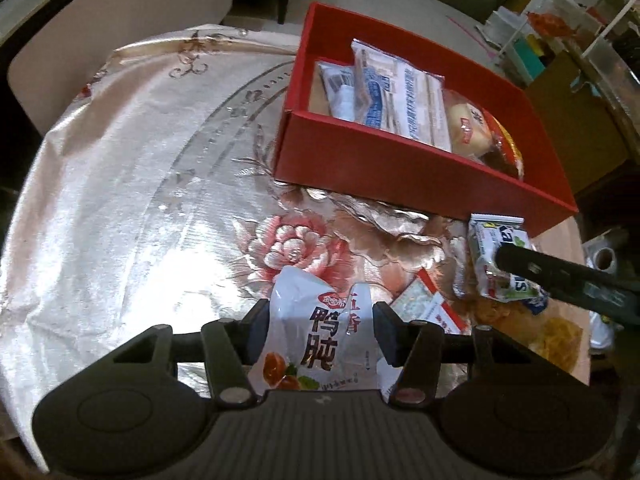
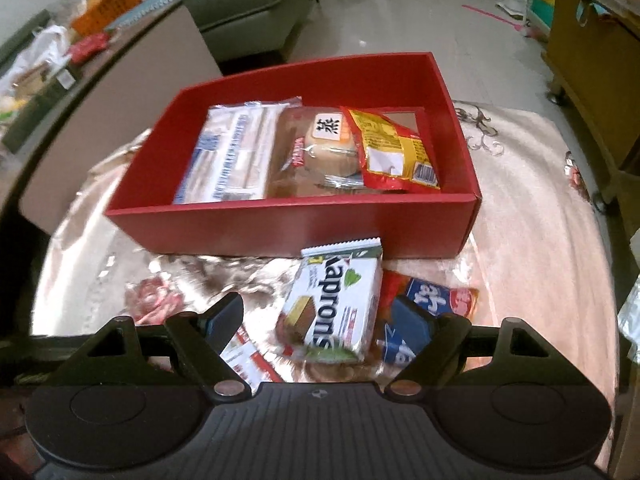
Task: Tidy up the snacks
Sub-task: 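Grasp the white duck-neck bag with left tool while right tool grasps the Kaprons wafer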
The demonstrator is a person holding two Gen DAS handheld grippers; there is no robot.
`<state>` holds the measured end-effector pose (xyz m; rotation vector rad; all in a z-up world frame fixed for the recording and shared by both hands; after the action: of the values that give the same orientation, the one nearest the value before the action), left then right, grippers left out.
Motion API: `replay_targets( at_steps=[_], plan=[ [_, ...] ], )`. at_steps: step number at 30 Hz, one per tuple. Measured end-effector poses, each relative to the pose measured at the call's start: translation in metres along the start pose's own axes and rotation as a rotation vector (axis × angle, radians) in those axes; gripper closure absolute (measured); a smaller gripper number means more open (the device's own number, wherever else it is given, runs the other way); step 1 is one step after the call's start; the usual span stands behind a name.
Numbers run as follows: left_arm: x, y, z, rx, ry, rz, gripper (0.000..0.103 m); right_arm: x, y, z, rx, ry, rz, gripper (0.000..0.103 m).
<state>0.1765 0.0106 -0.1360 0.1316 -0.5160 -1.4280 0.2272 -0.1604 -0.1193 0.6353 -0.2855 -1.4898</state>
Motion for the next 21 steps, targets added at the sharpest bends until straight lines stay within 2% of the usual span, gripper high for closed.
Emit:
replay_targets(
  at_steps=[3,5,9,16,21],
  plan=[
    [0.001,-0.001,-0.003,-0.009,-0.007,-0.008,0.055,-0.001,0.003,-0.012,-0.002,-0.025,0.01,0.017],
    [0.0,-0.002,-0.004,-0.011,0.002,-0.021,0.055,-0.004,0.001,-0.02,-0.02,-0.051,0.048,0.025],
    [-0.004,-0.005,-0.008,-0.023,0.017,-0.032,0.055,-0.005,-0.005,-0.023,-0.032,-0.109,0.136,0.033],
    [0.001,-0.014,0.003,-0.014,0.012,-0.065,0.055,-0.017,-0.029,0.014,-0.034,-0.053,0.177,0.034],
    [0.011,-0.037,0.023,0.003,-0.013,-0.107,0.055,-0.03,-0.062,0.051,-0.028,0.008,0.198,0.034]
  ],
)
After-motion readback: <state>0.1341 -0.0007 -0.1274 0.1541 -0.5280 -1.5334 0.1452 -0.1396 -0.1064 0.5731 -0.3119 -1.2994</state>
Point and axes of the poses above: each gripper's, at about its wrist camera, not at the fingertips, and z roughly against the way its jaws point, x to its right, y to its top, the point moved 9 cm from there along -z, roughly the way its jaws point, and after that the axes turned 2 degrees about x, right-handed, at the moved point
